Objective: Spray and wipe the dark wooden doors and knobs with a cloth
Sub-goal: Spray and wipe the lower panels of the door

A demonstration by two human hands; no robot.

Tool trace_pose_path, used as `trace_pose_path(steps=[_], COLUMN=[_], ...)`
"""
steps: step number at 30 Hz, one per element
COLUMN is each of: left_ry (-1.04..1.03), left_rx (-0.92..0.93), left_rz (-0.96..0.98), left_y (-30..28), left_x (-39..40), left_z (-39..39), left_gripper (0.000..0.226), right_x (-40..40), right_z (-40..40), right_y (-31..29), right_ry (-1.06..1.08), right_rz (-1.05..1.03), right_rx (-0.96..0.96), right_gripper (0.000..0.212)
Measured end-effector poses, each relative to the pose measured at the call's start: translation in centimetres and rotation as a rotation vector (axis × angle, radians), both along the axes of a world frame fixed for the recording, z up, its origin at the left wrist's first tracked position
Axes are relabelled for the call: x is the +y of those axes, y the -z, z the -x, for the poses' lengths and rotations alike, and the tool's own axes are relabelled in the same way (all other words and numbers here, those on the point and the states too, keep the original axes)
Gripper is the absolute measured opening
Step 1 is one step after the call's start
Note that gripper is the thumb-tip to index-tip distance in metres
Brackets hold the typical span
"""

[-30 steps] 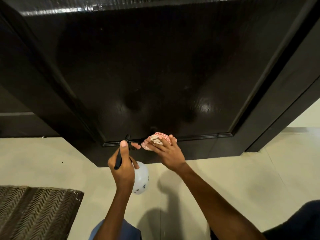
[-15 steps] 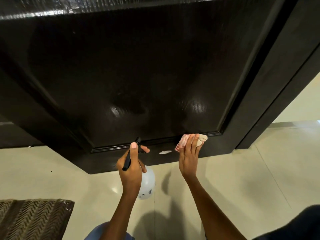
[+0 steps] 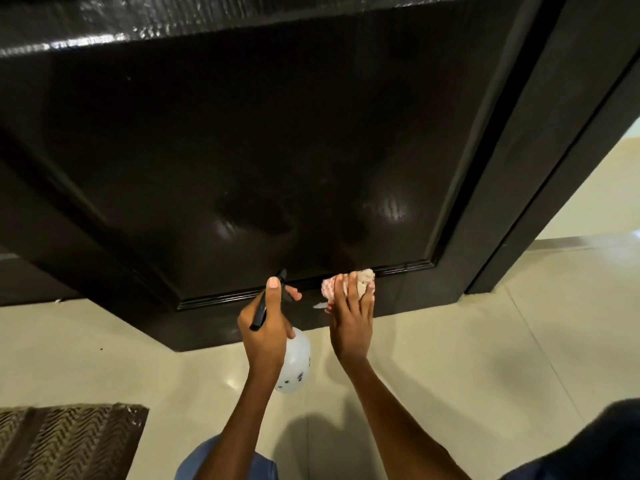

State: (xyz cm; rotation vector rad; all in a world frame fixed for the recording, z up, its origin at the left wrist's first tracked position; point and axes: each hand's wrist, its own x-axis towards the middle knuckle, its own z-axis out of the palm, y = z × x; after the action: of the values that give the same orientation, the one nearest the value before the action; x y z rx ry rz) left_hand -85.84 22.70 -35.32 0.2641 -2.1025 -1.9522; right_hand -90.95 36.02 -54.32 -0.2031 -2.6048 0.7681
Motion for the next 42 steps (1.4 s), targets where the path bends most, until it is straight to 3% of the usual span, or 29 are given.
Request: trace_pose_path(steps=[3,7,15,19,25,29,34,37,42], left_ry=[0.08,0.203,0.413,0.465,0.377,0.41,0.436,0.429,0.383], left_rx=[0.002,-0.004,0.052,0.074,-0.046,0.019,0.036,0.047,0.067], left_rz=[-0.026,-0.064,0.016,0.037,0.068,0.059,0.067,0.098,0.084], left_y=[-0.7,-2.7,-7.1,-11.1,-14.1,-15.3,-17.1,-18.3,-18.1], left_x=[2.3,6.4,14.6,17.4,20.5,21.2,22.3,22.8,21.9], left_z=[0.1,0.6,1.7,3.4,5.3,4.8,4.7,5.3,5.1], left_gripper=[0.058,0.058,0.06,0.062,0.071,0.07,0.071,0.068,0.064], right_x=[5.1,12.8,16.6,18.1,19.5,20.2,20.3,20.2,20.5], right_z=[0.6,1.1,0.1,1.1,2.0,2.0,2.3,3.2,4.4], right_y=[-0.3,-4.0,-11.6,-15.7,-18.0,-20.1,-22.1,-22.4,-26.2], right_ry=[0.114,0.36,0.527,0.496,0.456,0.388,0.343,0.331,0.353], right_rz=[0.206,0.897,1.207,1.227,1.255,1.206,1.047,0.987,0.679], right_rx=[0.029,0.167,0.328,0.453,0.486,0.533,0.57,0.59,0.67], right_gripper=[0.057,0.054,0.05,0.052,0.055,0.055,0.057,0.068,0.055])
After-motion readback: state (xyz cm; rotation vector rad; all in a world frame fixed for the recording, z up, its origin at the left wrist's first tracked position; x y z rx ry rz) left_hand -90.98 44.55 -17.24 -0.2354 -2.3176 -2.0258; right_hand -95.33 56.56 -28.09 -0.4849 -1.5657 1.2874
